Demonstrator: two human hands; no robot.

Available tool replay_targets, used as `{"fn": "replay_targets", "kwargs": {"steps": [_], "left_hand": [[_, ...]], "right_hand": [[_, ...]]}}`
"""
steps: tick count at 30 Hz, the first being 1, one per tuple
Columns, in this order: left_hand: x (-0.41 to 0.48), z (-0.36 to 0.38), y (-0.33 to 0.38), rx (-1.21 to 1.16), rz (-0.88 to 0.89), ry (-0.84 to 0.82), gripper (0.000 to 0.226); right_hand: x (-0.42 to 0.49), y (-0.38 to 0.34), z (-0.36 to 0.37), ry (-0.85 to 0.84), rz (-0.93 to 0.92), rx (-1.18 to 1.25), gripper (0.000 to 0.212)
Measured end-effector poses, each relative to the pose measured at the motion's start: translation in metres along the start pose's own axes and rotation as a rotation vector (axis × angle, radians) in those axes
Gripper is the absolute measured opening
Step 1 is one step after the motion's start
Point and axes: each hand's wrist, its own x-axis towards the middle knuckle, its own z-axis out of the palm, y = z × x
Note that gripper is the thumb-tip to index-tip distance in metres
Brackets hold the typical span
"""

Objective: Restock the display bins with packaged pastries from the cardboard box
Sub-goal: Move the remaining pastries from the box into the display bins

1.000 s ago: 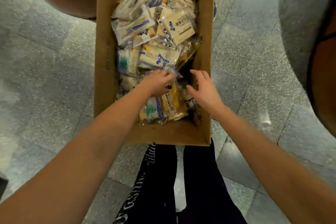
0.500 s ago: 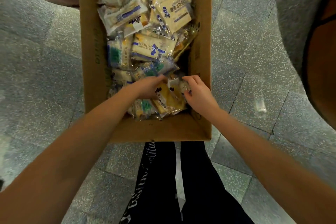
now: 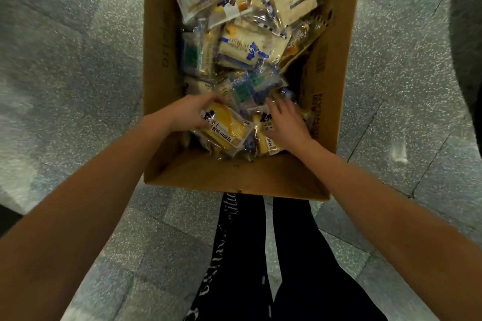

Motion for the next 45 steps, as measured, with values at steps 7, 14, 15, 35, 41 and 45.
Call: {"fn": "replay_targets", "kwargs": {"steps": [7,14,15,35,41,45], "left_hand": [[-0.005,0.009,-0.008,-0.105,0.045,0.116,0.068],[-0.008,0.018,-0.008,-0.252,0.093,0.176,0.062],[-0.010,0.019,-0.008,-0.271,0.097,0.190,0.061],[-0.039,0.033,-0.016,-0.283,0.103,0.384,0.053],[-0.059,0.025,0.003,-0.385,0.087,0.476,0.044],[-0.084,0.012,0.039,-0.464,0.139,0.559,0.043]], "right_hand": [[0.015,0.001,-0.005,-0.043,-0.012,-0.155,0.083],[0.003,0.004,-0.014,-0.018,0.027,0.000,0.051],[-0.002,0.002,-0.013,0.006,0.044,0.076,0.051],[-0.043,-0.004,0.006,0.112,0.043,0.475,0.055],[-0.070,-0.013,-0.032,0.240,0.063,0.585,0.052],[-0.103,-0.021,-0.075,0.312,0.040,0.594,0.049]]}}
